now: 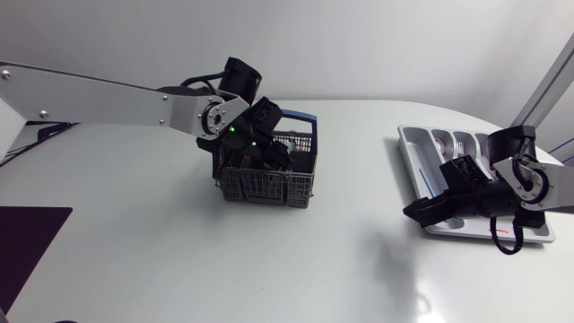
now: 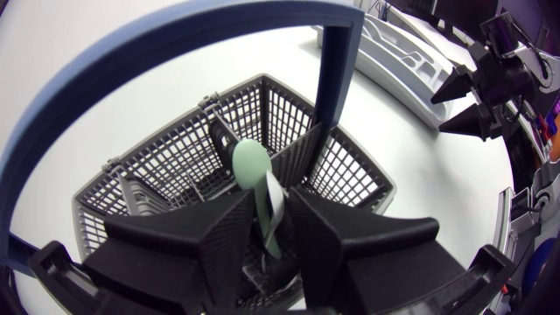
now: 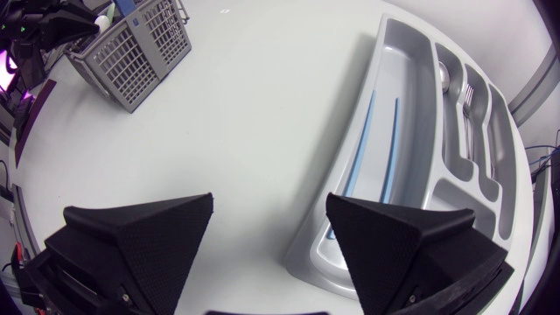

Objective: Unload the cutlery basket into the drawer organizer.

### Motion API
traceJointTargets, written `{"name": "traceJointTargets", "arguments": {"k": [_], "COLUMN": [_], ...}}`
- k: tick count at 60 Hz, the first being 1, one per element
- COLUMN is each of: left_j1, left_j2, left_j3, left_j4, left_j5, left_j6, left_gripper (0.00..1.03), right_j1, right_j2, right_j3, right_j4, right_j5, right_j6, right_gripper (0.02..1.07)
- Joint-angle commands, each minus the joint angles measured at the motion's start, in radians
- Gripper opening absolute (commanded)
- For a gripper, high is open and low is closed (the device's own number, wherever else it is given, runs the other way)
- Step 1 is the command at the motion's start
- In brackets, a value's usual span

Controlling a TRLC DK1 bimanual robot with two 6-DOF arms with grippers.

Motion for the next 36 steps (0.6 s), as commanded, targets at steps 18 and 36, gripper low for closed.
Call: {"name": "traceJointTargets", "arguments": {"k": [18, 36], "left_j1": [-0.007, 0.001], "left_j2": [0.040, 0.031], "left_j3": [-0.039, -0.069], "left_j4": [0.055, 0.074], "left_j5": [-0.005, -0.005], "left_j6": [-0.067, -0.081], "left_gripper": [0.20, 0.05], "right_j1": [-0.010, -0.011], "right_j2": [-0.006, -0.010], "right_j3": [-0.032, -0.037], "right_j4": [0.012, 0.013], "right_j5": [0.005, 0.006], "right_j6": [-0.005, -0.005], "right_gripper": [0.95, 0.95]}}
